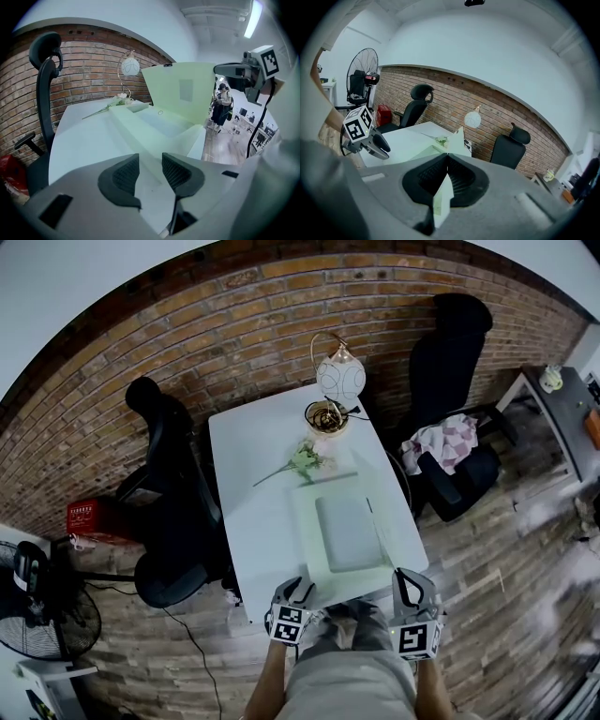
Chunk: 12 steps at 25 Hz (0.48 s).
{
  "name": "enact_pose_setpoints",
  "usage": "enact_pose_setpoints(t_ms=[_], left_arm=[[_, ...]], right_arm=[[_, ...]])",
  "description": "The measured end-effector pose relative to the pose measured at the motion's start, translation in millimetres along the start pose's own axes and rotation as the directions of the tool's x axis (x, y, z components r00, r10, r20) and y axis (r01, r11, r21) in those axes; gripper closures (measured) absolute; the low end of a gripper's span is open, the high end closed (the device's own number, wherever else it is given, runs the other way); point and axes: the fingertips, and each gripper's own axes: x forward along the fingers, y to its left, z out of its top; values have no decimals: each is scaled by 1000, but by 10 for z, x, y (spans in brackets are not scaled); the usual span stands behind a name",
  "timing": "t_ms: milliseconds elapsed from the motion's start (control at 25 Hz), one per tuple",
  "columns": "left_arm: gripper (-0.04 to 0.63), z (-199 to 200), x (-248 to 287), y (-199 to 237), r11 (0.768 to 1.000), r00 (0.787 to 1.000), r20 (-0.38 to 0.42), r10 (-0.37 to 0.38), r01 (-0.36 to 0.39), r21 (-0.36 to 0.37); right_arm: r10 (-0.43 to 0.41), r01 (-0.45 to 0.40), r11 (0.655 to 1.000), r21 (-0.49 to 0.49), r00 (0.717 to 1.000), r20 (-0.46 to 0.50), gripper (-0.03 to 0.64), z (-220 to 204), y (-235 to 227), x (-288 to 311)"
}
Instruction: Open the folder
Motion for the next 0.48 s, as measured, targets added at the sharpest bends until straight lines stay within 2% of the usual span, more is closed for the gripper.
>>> enact_pose_setpoints(t_ms=[80,240,480], left_arm=[[442,-7,7,-1,1000,1000,-1,2,-2,2],[442,-13,18,4,1000,1000,-3,2,-2,9],[442,12,20,-4,1000,1000,-8,2,-2,21]], right_arm=[[-19,18,999,29,1000,4,609,-48,-30,-12],[-43,43,999,5,999,2,609,-77,-105,-27],[-82,82,995,62,997,-4,609,-148,-203,-57]])
